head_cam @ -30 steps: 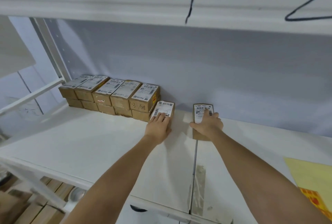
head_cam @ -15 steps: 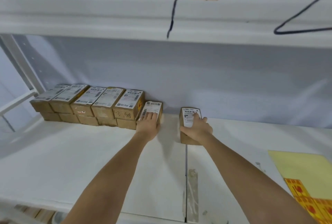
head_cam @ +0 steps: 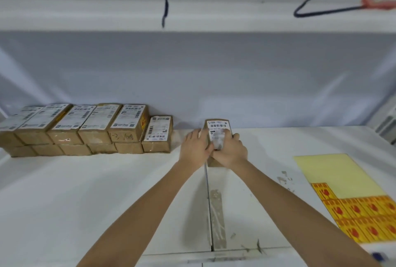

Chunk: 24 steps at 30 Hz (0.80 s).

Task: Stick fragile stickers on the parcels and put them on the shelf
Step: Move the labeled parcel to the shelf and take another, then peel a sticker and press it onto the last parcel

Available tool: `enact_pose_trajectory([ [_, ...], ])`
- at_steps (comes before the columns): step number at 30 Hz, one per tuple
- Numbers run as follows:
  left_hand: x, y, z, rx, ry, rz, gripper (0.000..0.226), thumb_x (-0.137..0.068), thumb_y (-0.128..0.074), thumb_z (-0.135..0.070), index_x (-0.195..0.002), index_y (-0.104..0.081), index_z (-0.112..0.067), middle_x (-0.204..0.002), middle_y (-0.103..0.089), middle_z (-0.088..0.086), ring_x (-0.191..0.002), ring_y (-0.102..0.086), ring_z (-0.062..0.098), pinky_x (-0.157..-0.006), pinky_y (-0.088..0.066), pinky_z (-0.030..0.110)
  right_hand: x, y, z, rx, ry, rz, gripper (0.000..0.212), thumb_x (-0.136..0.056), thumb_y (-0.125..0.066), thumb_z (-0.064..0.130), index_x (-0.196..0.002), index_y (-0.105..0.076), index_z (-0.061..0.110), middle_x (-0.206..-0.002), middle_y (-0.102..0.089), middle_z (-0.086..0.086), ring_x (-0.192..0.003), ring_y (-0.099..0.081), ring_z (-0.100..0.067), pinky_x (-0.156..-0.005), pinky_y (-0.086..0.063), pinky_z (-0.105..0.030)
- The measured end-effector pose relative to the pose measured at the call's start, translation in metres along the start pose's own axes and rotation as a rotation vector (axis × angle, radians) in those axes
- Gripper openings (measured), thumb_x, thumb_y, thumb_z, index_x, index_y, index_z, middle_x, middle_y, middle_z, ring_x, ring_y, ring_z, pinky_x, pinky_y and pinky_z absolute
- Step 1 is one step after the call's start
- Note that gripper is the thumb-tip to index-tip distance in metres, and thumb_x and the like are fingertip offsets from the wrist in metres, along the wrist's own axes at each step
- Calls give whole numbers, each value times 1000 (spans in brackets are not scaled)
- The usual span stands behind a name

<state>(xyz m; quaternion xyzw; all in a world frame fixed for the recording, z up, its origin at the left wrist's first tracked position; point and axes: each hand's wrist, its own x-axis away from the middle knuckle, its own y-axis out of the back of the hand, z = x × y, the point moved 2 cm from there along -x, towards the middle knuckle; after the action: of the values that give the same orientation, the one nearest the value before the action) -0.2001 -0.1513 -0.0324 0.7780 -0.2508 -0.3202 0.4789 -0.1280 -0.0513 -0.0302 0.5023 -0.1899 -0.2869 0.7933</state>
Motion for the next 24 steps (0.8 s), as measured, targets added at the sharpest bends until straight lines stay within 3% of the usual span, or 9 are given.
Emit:
enact_pose_trajectory([
  [5,19,-16,-58,309,42,122,43,-93,-46,-28,-134,-43,-15,-133,-44,11,-110,-54,32,-93,-43,39,30,15,-39,35,-66,-94,69,-82,-56,37,-139,-22,18,-125,-38,-9,-111,-47,-29,-75,-41,-34],
  [8,33,-29,-88,486,68,225,43,-93,-47,-26,-135,-42,-18,-135,-40,8,-108,-56,31,-90,-46,38,57,21,-71,-29,-147,-127,74,-81,-57,36,-143,-21,18,-131,-37,-8,-115,-45,-30,-82,-41,-36],
  [12,48,-44,-120,637,68,311,41,-94,-45,-25,-134,-42,-18,-132,-39,7,-110,-56,26,-92,-44,31,92,28,-107,-207,-148,-201,83,-64,-46,55,-137,-35,19,-132,-47,-1,-116,-48,-28,-90,-43,-40],
  [16,57,-53,-144,678,62,381,40,-96,-44,-29,-135,-41,-20,-129,-41,7,-112,-55,26,-93,-41,29,117,43,-137,-428,-160,-350,56,-73,-53,35,-125,-52,16,-117,-61,2,-105,-58,-22,-90,-46,-49],
  [20,63,-66,-162,719,71,455,41,-97,-43,-33,-135,-40,-19,-125,-44,6,-113,-52,23,-88,-37,23,132,55,-160,-481,-217,-379,59,-73,-47,39,-128,-52,18,-112,-63,4,-103,-55,-22,-90,-47,-47],
  [24,64,-80,-175,737,71,466,38,-94,-44,-38,-128,-44,-20,-120,-55,5,-107,-57,22,-92,-47,40,138,68,-179,-409,-132,-434,45,-79,-60,18,-124,-56,15,-115,-61,0,-100,-52,-20,-87,-45,-36],
])
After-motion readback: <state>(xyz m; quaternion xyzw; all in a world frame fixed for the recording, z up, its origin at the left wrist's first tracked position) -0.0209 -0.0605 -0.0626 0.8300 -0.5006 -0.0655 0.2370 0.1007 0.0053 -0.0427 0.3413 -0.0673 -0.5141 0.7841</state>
